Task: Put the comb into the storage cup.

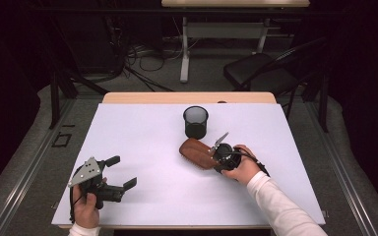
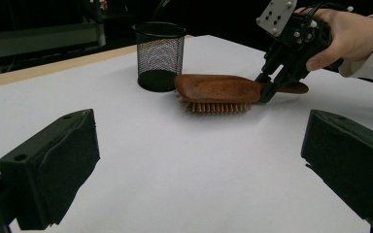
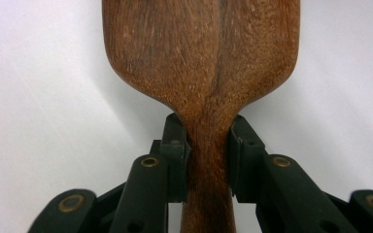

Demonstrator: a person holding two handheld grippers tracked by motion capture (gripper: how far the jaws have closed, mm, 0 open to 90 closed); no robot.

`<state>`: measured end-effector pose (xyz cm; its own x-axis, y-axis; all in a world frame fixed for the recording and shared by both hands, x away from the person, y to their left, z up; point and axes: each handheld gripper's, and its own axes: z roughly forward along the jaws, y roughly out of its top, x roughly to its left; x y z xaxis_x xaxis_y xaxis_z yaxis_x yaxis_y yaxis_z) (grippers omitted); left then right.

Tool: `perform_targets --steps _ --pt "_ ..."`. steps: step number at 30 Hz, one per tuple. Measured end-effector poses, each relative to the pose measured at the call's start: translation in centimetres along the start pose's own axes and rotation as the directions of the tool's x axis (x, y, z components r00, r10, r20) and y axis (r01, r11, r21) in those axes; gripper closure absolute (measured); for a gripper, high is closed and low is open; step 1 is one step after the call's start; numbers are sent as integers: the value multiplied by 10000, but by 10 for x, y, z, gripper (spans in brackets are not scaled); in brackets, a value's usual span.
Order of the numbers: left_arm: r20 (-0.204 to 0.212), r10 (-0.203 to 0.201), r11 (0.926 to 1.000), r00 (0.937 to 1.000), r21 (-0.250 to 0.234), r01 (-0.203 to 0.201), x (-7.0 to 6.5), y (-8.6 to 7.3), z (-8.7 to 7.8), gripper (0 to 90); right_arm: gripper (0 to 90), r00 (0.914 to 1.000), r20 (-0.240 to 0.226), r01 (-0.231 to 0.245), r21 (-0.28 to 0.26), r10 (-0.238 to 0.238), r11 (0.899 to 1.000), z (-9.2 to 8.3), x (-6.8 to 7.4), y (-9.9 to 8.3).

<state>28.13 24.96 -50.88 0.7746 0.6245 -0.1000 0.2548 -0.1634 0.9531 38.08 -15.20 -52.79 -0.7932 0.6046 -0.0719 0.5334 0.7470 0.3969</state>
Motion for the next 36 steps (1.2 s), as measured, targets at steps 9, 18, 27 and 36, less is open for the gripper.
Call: perform_targets --steps 9,18,27,36 --pt "-21 9 10000 10000 17 -9 0 0 0 3 725 10000 2 -90 -626 91 9980 -3 5 -3" --pt "-4 -8 10000 10000 2 8 0 0 1 3 725 9999 142 -50 -1286 68 9917 -9 11 -4" --pt "3 -10 10000 10000 4 10 0 0 1 3 725 9989 471 96 -1762 -13 9843 -13 19 -3" --pt "9 -18 10000 10000 40 18 0 -1 1 3 725 9969 779 115 -2227 60 9748 -17 24 -5"
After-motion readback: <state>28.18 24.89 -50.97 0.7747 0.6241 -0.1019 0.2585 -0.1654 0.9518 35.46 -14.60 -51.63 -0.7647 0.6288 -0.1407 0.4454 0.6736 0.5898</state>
